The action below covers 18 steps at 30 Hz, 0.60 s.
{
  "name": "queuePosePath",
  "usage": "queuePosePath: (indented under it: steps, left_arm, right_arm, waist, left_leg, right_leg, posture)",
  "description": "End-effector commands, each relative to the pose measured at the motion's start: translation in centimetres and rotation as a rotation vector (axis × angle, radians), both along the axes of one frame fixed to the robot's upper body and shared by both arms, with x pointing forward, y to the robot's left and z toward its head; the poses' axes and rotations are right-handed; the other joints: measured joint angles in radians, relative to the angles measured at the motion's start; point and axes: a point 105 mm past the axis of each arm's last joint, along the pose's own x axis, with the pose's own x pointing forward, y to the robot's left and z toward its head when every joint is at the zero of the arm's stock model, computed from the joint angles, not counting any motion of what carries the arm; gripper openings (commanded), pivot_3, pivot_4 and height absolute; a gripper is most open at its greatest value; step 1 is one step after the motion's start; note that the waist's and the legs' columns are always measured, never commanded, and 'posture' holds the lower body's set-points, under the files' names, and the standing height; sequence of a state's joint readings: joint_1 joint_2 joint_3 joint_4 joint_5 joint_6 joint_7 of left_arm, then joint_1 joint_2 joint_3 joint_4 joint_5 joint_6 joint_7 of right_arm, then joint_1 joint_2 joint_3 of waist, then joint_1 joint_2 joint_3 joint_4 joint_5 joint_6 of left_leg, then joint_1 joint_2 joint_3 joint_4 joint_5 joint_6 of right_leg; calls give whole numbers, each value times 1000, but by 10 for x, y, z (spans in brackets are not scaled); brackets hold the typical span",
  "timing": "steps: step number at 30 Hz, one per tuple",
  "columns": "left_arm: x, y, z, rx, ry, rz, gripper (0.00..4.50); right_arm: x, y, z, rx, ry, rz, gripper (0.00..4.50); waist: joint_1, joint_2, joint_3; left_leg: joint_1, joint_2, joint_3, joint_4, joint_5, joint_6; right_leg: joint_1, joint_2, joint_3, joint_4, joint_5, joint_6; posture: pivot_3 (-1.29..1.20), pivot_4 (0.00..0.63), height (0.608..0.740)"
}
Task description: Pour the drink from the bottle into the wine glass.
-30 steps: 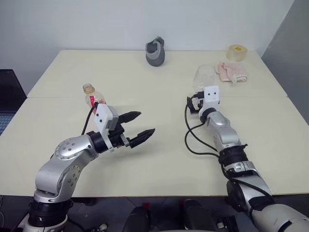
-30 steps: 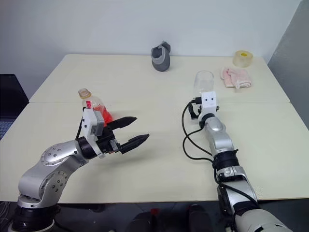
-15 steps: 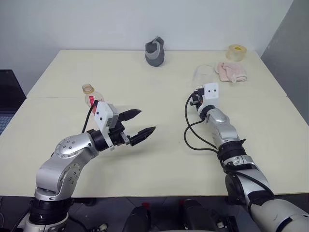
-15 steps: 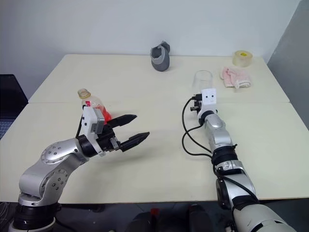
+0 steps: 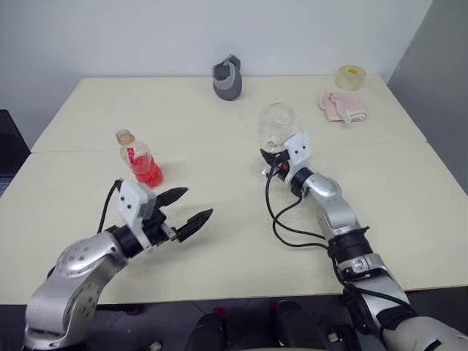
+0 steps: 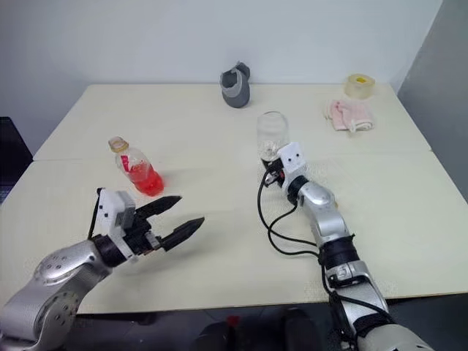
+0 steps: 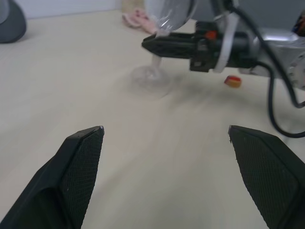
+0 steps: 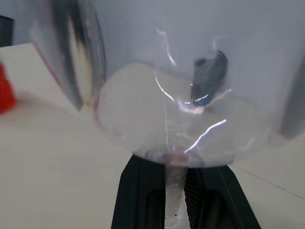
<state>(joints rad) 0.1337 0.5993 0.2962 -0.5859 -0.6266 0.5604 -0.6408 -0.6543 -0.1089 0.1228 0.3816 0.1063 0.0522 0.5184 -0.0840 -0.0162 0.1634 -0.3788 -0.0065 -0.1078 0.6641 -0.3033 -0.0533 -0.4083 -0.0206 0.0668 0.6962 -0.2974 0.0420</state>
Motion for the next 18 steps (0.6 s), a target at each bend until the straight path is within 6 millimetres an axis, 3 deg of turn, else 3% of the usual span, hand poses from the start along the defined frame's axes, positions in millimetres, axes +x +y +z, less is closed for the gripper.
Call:
queuePosePath:
  steps: [1,6,10,18]
  left_arm:
    - [-16,4,8,3,-38,47,4500]
    - [-30,7,0,-1,-9,90,4500]
    - [-30,9,-1,0,-17,120,4500]
    - [-25,8,3,-11,-34,124,4500]
  right_arm:
    - [-21,23,17,26,-54,136,221]
    - [-29,41,-6,-32,7,213,221]
    - [-23,47,-27,-46,101,221,221]
    - [-15,51,-20,-21,148,243,221]
  waist:
    - [1,0,0]
    - [9,0,0]
    - [11,0,0]
    - [10,0,0]
  left_leg:
    - [0,0,0,0,0,0]
    - [0,-1,0,0,0,0]
    - [2,-1,0,0,0,0]
    - [4,-1,1,-1,0,0]
  right_leg:
    - [0,0,0,0,0,0]
    - [1,0,0,-1,0,0]
    - [2,0,0,-1,0,0]
    - [4,0,0,-1,0,0]
  posture:
    - [0,150,740]
    - [0,150,740]
    - [0,150,740]
    - [0,150,740]
